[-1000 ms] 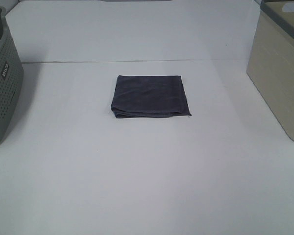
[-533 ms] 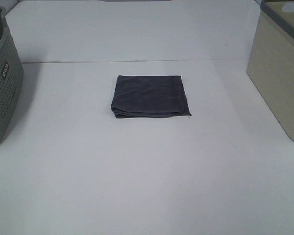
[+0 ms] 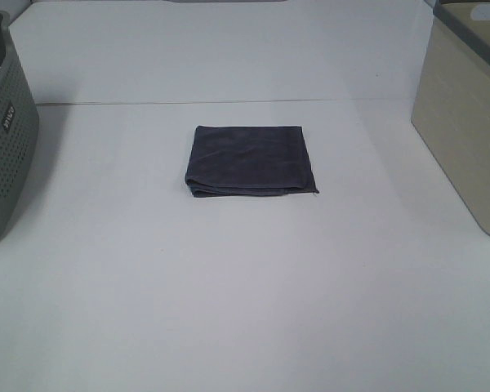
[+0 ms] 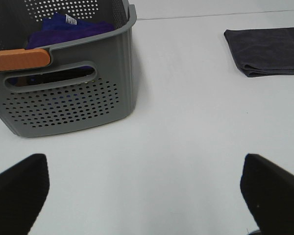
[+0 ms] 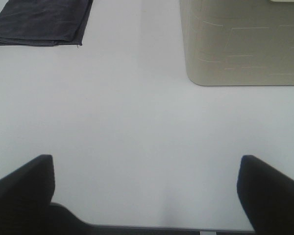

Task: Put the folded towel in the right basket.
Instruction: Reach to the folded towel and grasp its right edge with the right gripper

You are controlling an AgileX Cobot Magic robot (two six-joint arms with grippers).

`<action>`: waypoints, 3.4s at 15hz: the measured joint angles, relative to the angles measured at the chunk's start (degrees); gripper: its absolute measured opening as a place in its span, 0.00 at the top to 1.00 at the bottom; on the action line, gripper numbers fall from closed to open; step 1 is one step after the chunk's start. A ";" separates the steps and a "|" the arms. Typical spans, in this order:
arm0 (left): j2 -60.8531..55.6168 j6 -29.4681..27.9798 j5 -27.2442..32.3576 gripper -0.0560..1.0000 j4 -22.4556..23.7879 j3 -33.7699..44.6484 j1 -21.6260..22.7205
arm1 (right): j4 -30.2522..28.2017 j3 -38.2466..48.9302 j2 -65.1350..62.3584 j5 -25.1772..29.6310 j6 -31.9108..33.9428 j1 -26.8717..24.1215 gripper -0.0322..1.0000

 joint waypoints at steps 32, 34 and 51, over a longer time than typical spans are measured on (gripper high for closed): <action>0.00 0.00 0.00 0.01 0.00 0.00 0.00 | 31.46 -63.54 101.93 -1.72 -9.11 7.96 0.03; 0.00 0.00 0.00 0.01 0.00 0.00 0.00 | 32.89 -70.19 112.19 -1.95 -9.17 10.03 0.03; 0.00 0.00 0.00 0.01 -0.06 0.00 0.00 | 28.59 -91.39 144.44 -6.02 -6.30 9.91 0.04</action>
